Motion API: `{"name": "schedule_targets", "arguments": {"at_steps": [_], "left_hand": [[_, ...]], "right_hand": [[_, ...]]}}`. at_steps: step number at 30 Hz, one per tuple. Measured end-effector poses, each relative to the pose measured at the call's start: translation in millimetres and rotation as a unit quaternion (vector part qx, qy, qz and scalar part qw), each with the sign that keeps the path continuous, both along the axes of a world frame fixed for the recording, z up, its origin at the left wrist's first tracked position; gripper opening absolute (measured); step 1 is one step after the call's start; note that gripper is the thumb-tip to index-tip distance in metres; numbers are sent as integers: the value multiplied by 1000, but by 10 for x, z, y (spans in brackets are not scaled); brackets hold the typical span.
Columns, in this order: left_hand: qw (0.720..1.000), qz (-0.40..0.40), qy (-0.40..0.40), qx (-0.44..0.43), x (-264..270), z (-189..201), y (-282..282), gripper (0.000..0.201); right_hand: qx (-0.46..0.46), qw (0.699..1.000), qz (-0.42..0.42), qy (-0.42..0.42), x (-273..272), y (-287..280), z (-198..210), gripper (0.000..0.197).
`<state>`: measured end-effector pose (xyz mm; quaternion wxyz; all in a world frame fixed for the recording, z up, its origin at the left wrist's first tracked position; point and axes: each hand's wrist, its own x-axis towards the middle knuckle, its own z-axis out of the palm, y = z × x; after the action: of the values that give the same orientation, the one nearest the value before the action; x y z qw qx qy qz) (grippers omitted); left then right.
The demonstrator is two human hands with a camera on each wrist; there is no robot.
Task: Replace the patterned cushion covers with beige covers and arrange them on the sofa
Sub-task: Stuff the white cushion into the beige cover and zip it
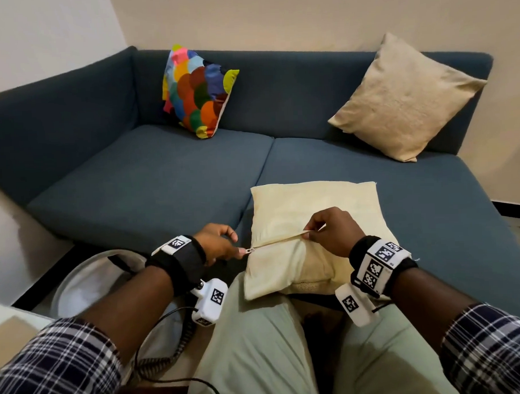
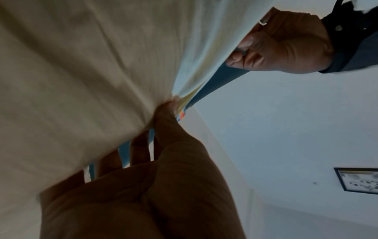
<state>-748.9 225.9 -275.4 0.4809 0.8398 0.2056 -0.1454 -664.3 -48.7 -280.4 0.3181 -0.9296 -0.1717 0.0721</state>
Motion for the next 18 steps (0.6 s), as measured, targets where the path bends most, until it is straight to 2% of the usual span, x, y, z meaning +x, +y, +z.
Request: {"name": "schedule_targets", "arguments": {"at_steps": [7, 13, 18], "left_hand": [[999, -36, -18, -5, -52, -47, -23, 23], [1000, 3, -20, -6, -66, -101, -97, 26], [998, 36, -41, 11, -86, -233, -165, 16]], "right_hand": [[0, 999, 39, -21, -60, 104, 13, 7], [-15, 992, 106, -60, -134, 481, -49, 12], [-19, 988, 137, -70, -190, 716, -37, 11]]}}
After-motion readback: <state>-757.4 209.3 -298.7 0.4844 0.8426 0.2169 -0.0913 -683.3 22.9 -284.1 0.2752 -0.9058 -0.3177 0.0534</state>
